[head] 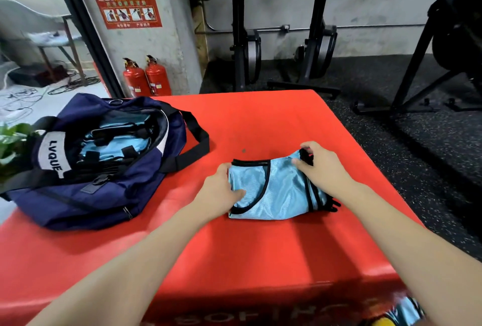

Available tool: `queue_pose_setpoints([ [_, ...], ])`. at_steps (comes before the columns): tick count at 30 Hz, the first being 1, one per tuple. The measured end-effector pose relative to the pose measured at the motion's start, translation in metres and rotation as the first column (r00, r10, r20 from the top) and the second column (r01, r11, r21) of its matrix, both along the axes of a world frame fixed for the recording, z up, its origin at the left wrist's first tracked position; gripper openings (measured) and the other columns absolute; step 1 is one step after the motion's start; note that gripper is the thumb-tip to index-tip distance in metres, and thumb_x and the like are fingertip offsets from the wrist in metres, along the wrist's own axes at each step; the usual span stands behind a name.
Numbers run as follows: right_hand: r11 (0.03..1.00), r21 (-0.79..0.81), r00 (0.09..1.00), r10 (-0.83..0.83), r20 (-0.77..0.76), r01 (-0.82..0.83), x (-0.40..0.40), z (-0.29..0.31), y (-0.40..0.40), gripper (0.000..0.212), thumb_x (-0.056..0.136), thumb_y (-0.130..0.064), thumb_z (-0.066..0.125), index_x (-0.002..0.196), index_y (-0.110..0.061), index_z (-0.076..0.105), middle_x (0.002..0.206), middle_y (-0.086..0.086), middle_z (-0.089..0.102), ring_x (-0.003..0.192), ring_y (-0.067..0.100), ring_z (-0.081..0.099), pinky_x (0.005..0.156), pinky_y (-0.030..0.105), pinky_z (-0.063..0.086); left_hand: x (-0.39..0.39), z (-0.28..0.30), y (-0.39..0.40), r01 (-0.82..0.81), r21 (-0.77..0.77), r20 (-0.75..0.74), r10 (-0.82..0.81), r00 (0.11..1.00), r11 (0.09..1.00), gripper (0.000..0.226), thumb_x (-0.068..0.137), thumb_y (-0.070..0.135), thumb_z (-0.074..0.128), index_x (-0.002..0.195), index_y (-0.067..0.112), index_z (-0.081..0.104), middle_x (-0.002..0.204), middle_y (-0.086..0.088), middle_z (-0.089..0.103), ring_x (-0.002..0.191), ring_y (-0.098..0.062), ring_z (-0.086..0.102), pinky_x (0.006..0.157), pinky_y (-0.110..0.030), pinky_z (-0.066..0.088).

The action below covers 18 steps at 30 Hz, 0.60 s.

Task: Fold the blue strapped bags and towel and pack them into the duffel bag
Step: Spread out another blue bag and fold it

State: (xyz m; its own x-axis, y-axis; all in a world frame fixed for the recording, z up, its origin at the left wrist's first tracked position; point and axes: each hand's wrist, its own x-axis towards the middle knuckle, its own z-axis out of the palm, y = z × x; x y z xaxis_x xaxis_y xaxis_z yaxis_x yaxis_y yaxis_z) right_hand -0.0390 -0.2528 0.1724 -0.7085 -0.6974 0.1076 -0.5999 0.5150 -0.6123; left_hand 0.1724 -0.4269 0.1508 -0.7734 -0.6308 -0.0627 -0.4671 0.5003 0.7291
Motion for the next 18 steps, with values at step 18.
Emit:
queue_pose_setpoints([
  [18, 0.910, 0.273, 0.855, 0.395, -0.335, -0.313, 0.150, -0.024, -0.031, 0.049, 0.092, -0.058, 0.056, 0.124, -0.021, 0.060, 0.120, -0.002, 0.058, 0.119, 0.022, 0.047, 0.100, 0.039, 0.041, 0.021, -0.007, -0.026, -0.043, -0.292, -0.017, 0.040, 0.999, 0.956, 0.062, 0.086, 0.028, 0.074, 0.142, 0.025, 0.046, 0.111, 0.002, 0.053, 0.106, -0.019, 0.057, 0.094, -0.036, 0.047],
])
